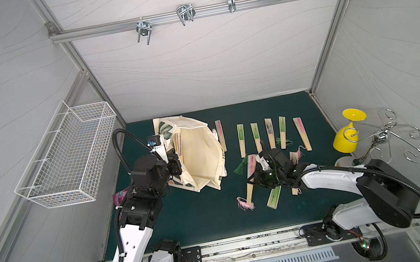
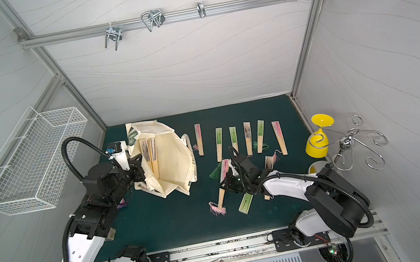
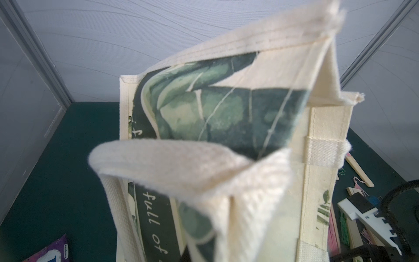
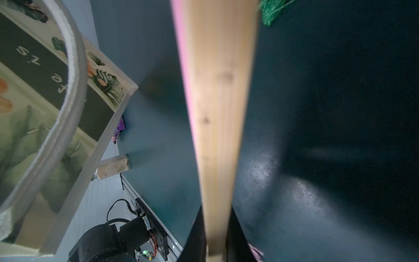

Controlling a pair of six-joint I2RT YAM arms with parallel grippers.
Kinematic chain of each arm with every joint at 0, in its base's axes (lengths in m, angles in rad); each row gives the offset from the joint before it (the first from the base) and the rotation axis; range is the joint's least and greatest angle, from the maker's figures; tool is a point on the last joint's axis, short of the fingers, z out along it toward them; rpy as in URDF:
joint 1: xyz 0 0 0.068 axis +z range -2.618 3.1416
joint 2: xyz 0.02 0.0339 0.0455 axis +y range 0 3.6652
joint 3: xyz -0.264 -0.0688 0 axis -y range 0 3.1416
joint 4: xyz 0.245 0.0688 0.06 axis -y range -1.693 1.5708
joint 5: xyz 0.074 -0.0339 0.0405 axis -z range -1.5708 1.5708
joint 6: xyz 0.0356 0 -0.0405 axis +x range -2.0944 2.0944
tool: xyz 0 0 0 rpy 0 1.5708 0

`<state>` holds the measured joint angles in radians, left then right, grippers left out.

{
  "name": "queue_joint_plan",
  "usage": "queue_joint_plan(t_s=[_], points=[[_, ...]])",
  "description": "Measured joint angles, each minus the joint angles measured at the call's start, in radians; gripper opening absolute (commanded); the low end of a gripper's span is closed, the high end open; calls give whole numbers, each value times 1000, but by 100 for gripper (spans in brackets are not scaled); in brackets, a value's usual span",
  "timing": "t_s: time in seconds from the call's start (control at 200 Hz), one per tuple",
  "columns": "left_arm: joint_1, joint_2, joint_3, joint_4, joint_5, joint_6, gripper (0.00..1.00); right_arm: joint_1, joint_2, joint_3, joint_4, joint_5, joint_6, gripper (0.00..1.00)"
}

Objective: Take out the folding fans from the tote bags
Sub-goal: Place the folding fan at the center of the board.

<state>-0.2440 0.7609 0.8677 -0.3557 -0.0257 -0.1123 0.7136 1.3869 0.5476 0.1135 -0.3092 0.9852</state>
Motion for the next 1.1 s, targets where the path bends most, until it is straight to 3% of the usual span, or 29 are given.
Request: queue_joint_plan(t_s=[0.15, 0.51, 0.7, 0.931, 1.101], points=[[0, 0, 0, 3, 6, -6, 0, -27, 64, 0, 0, -1, -16, 16], [0, 6, 0, 10, 12, -21, 0, -47, 100, 2, -32, -2, -35, 36], [0, 6, 0, 10, 16, -22, 0, -53, -5, 2, -169, 58, -51, 47], [0, 3, 0, 9, 30, -21, 0, -44, -195, 70, -370, 155, -134, 47], [0, -7, 0, 3, 42, -21, 0, 89, -308, 252, -448, 290, -259, 47]])
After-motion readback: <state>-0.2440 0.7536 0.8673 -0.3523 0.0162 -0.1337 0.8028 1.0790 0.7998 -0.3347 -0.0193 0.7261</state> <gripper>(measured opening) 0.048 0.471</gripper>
